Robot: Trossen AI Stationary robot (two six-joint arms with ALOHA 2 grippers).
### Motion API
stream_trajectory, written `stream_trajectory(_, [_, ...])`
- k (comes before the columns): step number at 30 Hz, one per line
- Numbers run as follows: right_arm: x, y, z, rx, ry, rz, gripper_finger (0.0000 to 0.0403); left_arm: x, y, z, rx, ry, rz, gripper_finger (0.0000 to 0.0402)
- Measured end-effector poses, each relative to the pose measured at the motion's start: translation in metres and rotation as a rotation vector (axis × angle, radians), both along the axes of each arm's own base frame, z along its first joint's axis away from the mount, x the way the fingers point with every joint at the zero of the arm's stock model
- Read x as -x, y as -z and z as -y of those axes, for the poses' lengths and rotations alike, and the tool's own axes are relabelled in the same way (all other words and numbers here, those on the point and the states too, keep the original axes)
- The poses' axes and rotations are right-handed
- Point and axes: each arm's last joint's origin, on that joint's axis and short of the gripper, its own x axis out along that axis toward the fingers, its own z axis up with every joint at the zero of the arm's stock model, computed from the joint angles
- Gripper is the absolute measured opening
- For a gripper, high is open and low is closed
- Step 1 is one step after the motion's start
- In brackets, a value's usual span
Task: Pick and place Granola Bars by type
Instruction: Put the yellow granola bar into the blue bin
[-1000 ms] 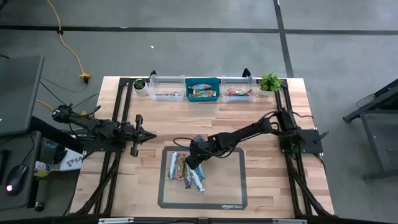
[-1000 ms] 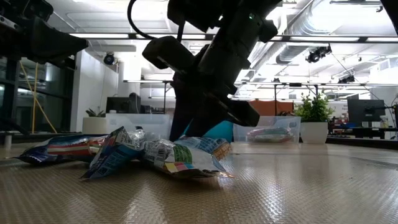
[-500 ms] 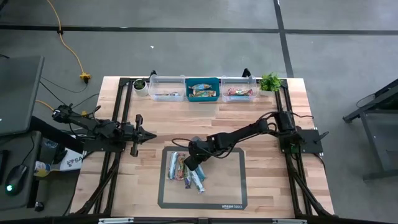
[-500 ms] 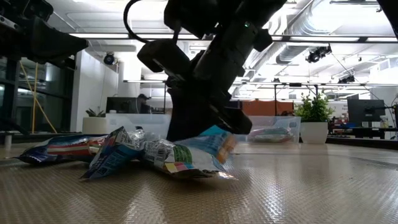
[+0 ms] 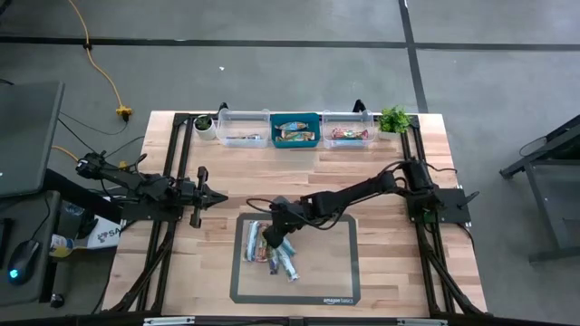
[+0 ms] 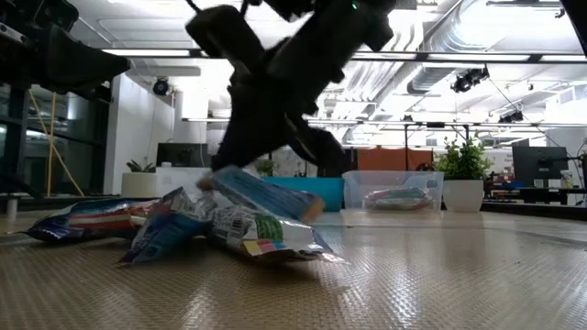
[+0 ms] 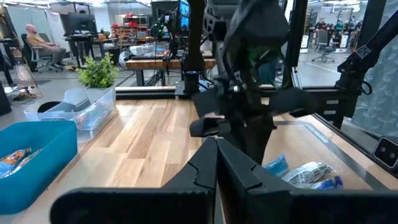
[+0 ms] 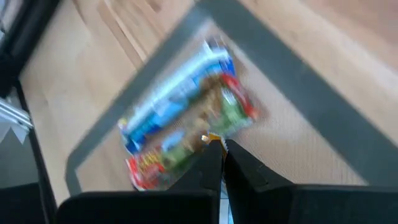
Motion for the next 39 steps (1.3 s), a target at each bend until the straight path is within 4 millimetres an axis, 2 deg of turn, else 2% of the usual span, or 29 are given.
stream_trajectory(7, [-0.005,-0.024,0.001,0.080,-0.008,0.009,0.0000,0.000,0.000,0.000,0.000,0.000,0.000,0.0001])
stream_trajectory(17, [-0.017,-0.070,0.008,0.210,-0.014,0.041,0.0000,0.000,0.000,0.000,0.000,0.000,0.000,0.0001])
stream_trajectory(28, [-0.020,-0.121,0.028,0.351,0.000,0.051,0.0000,0.000,0.000,0.000,0.000,0.000,0.000,0.0001])
stream_trajectory(34, [-0.019,-0.119,0.038,0.326,0.024,0.013,0.0000,0.000,0.000,0.000,0.000,0.000,0.000,0.0001])
stream_trajectory(39, [-0.015,-0.089,0.054,0.213,0.084,-0.074,0.0001,0.000,0.000,0.000,0.000,0.000,0.000,0.0001])
